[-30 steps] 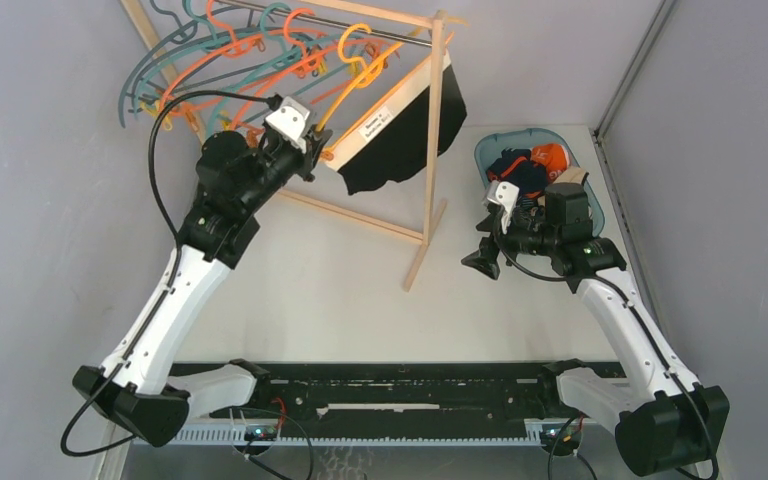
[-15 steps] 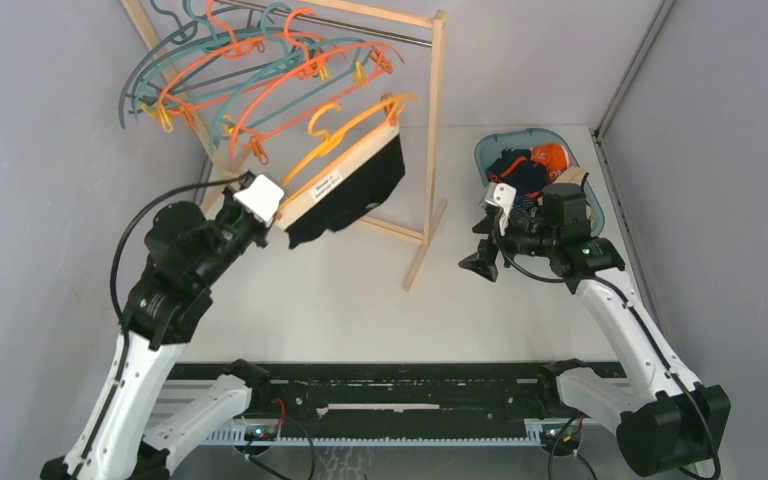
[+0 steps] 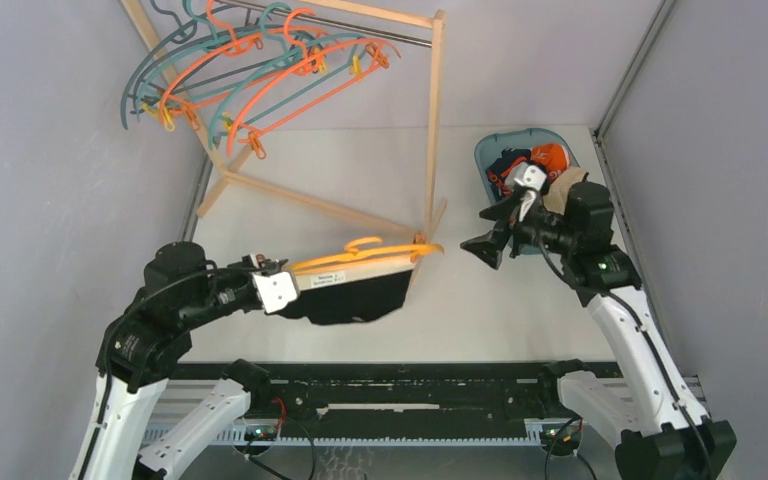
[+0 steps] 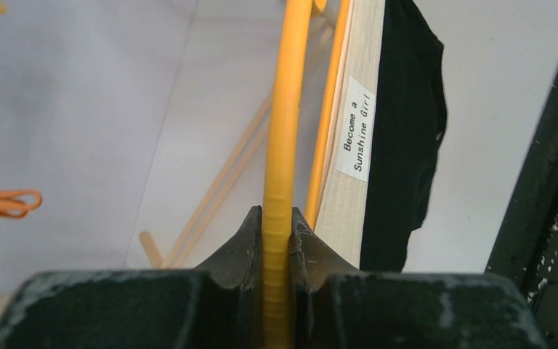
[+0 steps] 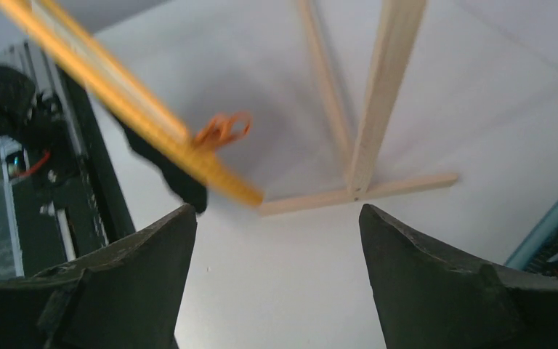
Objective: Remove the underwear clipped to the hanger
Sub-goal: Pick up the hanger from the clothesline, then remove the underwear from the hanger.
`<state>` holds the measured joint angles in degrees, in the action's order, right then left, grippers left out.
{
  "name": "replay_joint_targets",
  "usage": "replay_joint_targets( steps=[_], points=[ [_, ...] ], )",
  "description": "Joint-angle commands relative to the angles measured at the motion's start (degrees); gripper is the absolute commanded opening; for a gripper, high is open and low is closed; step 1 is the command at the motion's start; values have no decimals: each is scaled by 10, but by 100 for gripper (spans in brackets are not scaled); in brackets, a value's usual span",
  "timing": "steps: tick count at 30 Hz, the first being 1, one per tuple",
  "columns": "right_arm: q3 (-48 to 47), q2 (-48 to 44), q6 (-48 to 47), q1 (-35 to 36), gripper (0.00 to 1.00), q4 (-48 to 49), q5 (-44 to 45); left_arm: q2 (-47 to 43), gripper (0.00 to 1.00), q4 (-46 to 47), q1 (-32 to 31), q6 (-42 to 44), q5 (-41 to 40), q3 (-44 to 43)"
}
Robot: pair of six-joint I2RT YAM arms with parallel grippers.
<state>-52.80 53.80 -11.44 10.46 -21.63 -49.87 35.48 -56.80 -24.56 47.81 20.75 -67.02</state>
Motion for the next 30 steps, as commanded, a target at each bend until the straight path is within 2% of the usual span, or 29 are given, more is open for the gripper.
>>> replay_joint_targets(
  steps=[1, 4, 11, 20, 26, 30],
  points=[
    [-3, -36, 144, -45, 81, 105, -15, 3, 0, 5, 3, 114, 100, 24],
    [-6, -24, 193, -69, 81, 130, -71, 11, 0, 19, 2, 164, 135, 35],
    [-25, 40, 180, -65, 81, 52, -213, 42, 0, 41, 2, 221, 195, 31],
    [-24, 66, 28, -37, 82, -97, -248, 60, 0, 73, 2, 224, 226, 28],
    [2, 91, 34, -31, 80, -94, -252, 53, 0, 90, 2, 218, 231, 34],
    [12, 97, 35, -22, 75, -93, -257, 51, 0, 97, 2, 217, 229, 36]
  ],
)
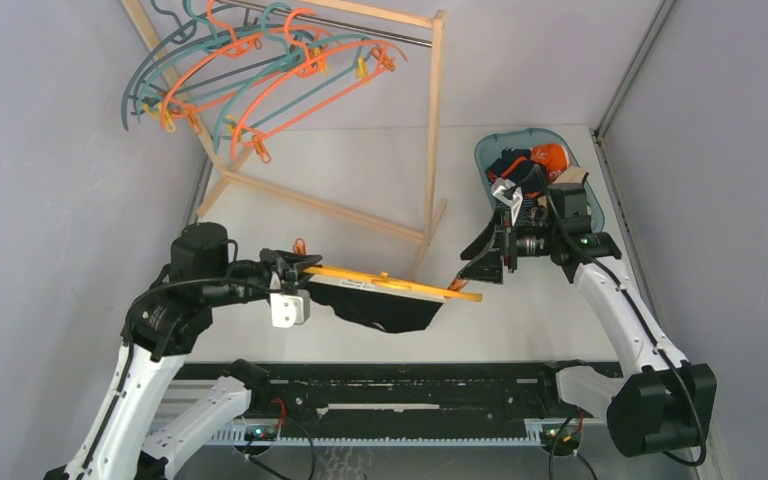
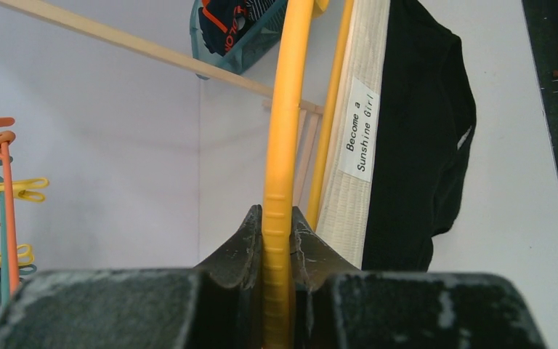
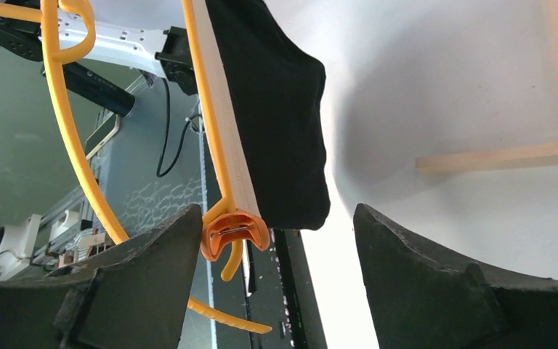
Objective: Remove the underwear clipped to the hanger
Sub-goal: Remove the underwear from the hanger.
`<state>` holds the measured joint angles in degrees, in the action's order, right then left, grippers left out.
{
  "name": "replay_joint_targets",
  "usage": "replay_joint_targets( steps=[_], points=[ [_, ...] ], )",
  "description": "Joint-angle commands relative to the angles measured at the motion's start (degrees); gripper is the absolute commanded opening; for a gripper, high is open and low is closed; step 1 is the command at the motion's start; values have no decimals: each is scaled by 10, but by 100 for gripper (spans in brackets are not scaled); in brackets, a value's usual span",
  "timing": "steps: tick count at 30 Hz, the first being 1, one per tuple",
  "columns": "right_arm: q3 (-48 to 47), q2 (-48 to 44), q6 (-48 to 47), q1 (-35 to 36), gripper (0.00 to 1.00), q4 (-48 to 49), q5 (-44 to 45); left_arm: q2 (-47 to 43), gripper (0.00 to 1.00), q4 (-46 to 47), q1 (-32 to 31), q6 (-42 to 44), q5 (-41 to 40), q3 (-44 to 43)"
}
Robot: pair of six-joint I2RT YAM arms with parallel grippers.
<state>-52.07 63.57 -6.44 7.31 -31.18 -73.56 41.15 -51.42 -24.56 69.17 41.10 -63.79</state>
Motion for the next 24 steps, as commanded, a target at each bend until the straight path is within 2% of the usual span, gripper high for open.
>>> replay_joint_targets(
  steps=[1, 12, 24],
  points=[
    [6, 1, -18, 11, 74, -1, -23, -5, 0, 44, 2, 4, 25, 3],
    [6, 25, -41, 15, 58, -24, -72, -7, 0, 55, 2, 4, 15, 9],
    [1, 20, -40, 15, 31, -14, -73, -10, 0, 101, 2, -21, -11, 33]
  ],
)
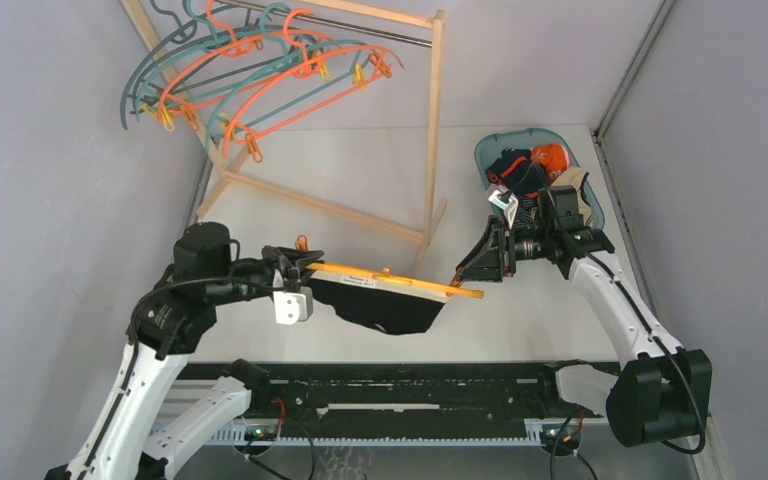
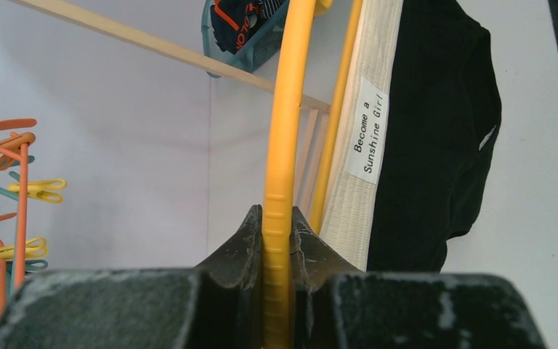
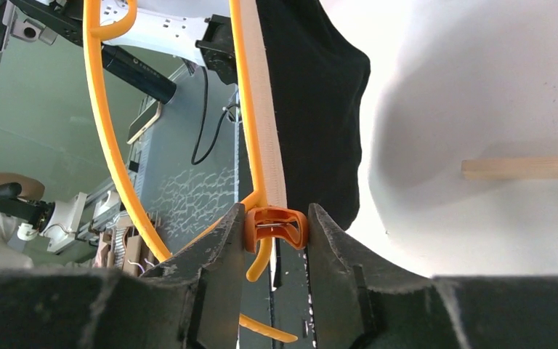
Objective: Remove the underwear clipped to the hanger
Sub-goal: Remove the underwear from the hanger.
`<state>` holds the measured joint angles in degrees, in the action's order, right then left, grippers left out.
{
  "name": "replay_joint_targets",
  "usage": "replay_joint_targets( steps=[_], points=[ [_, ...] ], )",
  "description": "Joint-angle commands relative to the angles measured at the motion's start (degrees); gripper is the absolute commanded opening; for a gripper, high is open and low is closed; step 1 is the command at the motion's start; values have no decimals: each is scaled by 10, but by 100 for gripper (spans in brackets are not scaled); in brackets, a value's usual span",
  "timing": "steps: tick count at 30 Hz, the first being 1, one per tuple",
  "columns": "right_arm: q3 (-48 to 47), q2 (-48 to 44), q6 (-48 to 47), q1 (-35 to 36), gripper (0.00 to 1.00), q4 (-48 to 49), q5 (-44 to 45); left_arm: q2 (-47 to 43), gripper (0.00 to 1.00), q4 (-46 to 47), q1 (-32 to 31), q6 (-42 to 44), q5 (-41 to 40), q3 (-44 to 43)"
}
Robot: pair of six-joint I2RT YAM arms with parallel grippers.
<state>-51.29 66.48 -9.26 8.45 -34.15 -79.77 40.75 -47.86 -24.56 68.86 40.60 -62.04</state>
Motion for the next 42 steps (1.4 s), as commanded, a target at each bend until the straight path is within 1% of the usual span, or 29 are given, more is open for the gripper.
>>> replay_joint_targets(
  steps=[1, 3, 5, 7, 8, 10, 14, 20, 31, 39, 42],
  points=[
    [-9, -9, -12, 4, 29, 16, -12, -5, 0, 70, 2, -21, -8, 16],
    [-12, -7, -9, 3, 29, 15, -14, -4, 0, 76, 1, -27, -11, 17],
    [-16, -5, -10, 3, 35, 11, -13, -4, 0, 78, 1, -28, -11, 16],
    [-19, -2, -10, 3, 44, 6, -12, -4, 0, 79, 1, -29, -12, 16],
    [-20, -1, -9, 3, 46, 4, -11, -5, 0, 81, 0, -29, -14, 17],
    [-20, 2, -8, 3, 46, 2, -10, -4, 0, 85, 1, -29, -16, 18],
    [-20, 6, -6, 3, 41, 3, -13, -4, 0, 94, -1, -35, -22, 23],
    [-20, 5, 2, 3, 29, 12, -14, -3, 0, 96, -1, -35, -22, 24],
    [-21, 1, 10, 3, 14, 24, -14, -3, 0, 131, -2, -67, -30, 37],
    [-43, -1, -3, 3, 0, 9, -8, 0, 0, 145, -5, -71, -43, 45],
    [-56, -3, -25, 5, 0, -8, 7, 4, 0, 149, -8, -75, -45, 47]
  ],
)
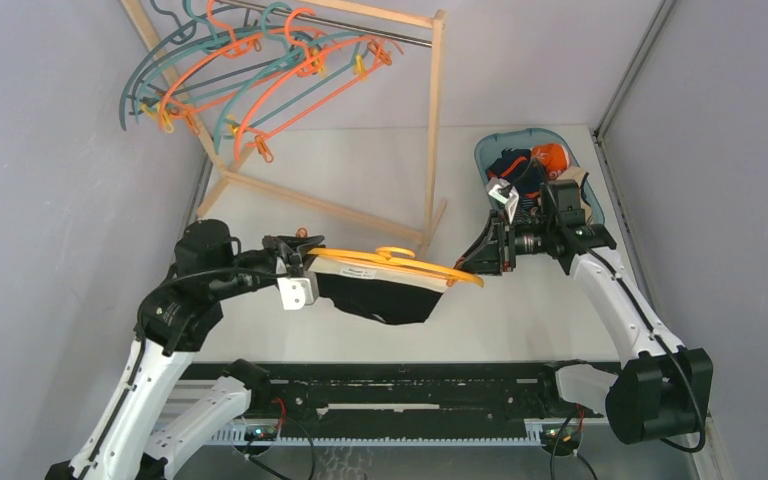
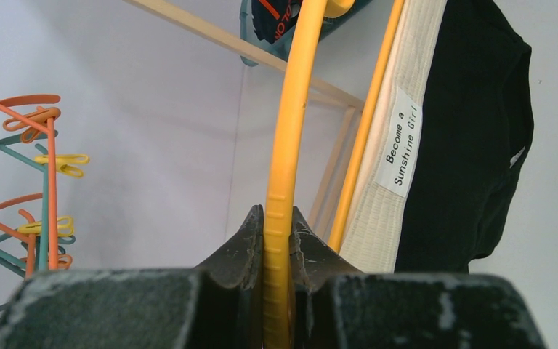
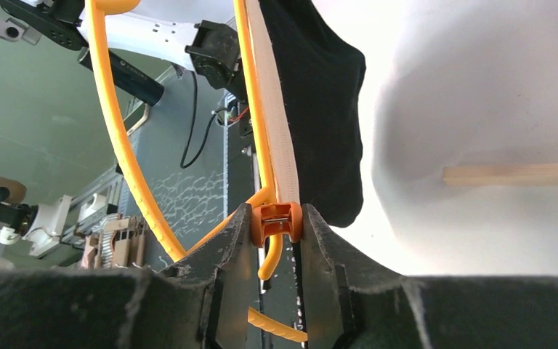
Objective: Remove the underwear clipped to the hanger
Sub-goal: Remove the underwear from the hanger.
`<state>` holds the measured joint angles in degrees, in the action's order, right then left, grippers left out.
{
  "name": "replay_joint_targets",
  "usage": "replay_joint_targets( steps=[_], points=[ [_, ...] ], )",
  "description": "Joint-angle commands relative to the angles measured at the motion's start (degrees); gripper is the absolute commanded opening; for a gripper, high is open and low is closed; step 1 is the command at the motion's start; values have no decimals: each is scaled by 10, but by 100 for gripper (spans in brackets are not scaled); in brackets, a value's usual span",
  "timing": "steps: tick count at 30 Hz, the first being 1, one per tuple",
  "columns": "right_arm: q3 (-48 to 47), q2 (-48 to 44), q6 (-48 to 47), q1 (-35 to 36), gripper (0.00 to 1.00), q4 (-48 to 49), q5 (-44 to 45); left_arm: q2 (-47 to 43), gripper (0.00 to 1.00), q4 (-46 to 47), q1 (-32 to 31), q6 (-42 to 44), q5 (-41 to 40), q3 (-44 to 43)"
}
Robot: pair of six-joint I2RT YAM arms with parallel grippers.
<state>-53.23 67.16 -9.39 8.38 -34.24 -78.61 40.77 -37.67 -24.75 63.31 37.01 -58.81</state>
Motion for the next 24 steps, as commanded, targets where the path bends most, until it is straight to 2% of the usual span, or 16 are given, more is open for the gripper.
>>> replay_joint_targets(
  steps=[1, 9, 15, 24],
  points=[
    [-41, -10, -28, 6, 0, -10, 1, 4, 0, 49, -7, -21, -10, 15],
    [-66, -20, -64, 8, 0, -28, 6, 11, 0, 36, -11, -6, 1, 14],
    [-97, -19, -132, 40, 0, -95, 32, 18, 0, 1, -22, 39, 12, 10],
    [-108, -24, -160, 59, 0, -119, 59, 17, 0, 0, -26, 35, 10, 9]
  ],
)
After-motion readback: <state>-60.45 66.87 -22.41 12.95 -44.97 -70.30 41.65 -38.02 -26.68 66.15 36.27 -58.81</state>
